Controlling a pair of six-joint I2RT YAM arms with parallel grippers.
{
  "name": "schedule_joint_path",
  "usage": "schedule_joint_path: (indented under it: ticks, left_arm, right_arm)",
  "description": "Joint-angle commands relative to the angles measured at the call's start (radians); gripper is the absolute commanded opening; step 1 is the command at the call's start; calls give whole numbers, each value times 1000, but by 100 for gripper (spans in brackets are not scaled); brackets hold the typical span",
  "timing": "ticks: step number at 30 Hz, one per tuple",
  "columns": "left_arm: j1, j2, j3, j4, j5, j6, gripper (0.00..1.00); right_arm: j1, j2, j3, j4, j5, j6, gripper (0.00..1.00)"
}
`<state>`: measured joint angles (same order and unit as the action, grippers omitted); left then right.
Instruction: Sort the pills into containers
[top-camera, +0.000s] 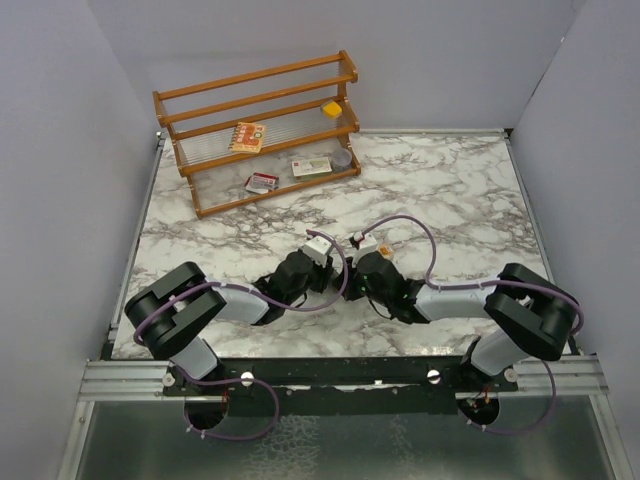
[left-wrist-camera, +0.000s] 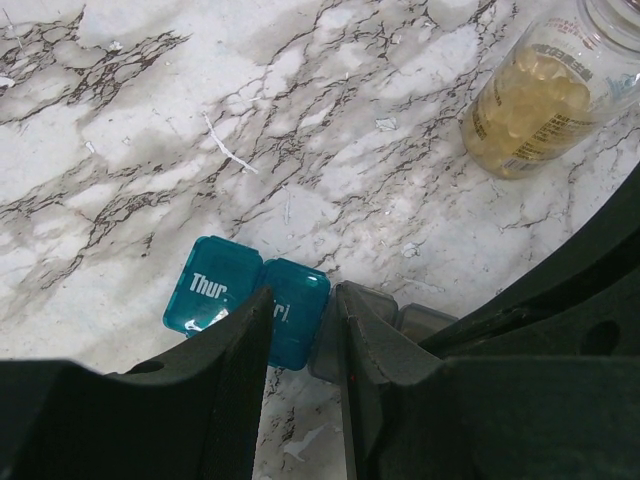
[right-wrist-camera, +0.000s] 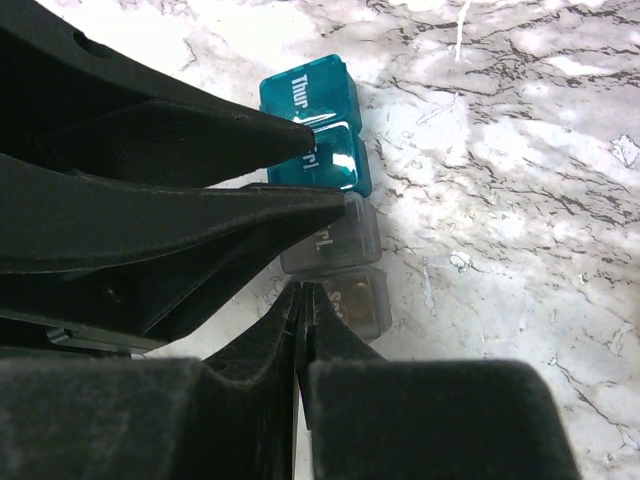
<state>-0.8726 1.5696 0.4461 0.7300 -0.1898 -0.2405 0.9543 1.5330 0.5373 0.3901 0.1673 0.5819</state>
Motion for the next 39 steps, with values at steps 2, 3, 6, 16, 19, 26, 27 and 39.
schedule_joint_path:
  ticks: [2,3,6,16,19,26,27,39]
  left_arm:
    - [-5,-9,-18,-76,-22,-10,33]
    - [-6,-9,-16,-76,-23,-8,33]
    - [-6,-7,-10,-77,-29,-3,34]
    - [-5,-35,-3,-88,-37,-4,34]
    - [-5,-76,-1,-97,-51,4,37]
    - [-5,-189,23,-140,-84,34,41]
    - [-6,-210,22,-149,-89,35,42]
    - [-7,-627,-52,-407,-228,22,51]
  right_arm:
    - [-2,2,-49,-131,33,16,1]
    - [-2,-4,-51,-125,30,13,2]
    - [-2,-19,-36,-120,30,-11,2]
    - [-2,-75,139,-224,94,-131,2]
    - [-2,-143,189,-279,145,-180,3]
    - [-3,-330,254,-447,440,-242,19]
    - [-2,-361,250,-476,500,-239,23]
    - [-2,-792,204,-972,971,36,77]
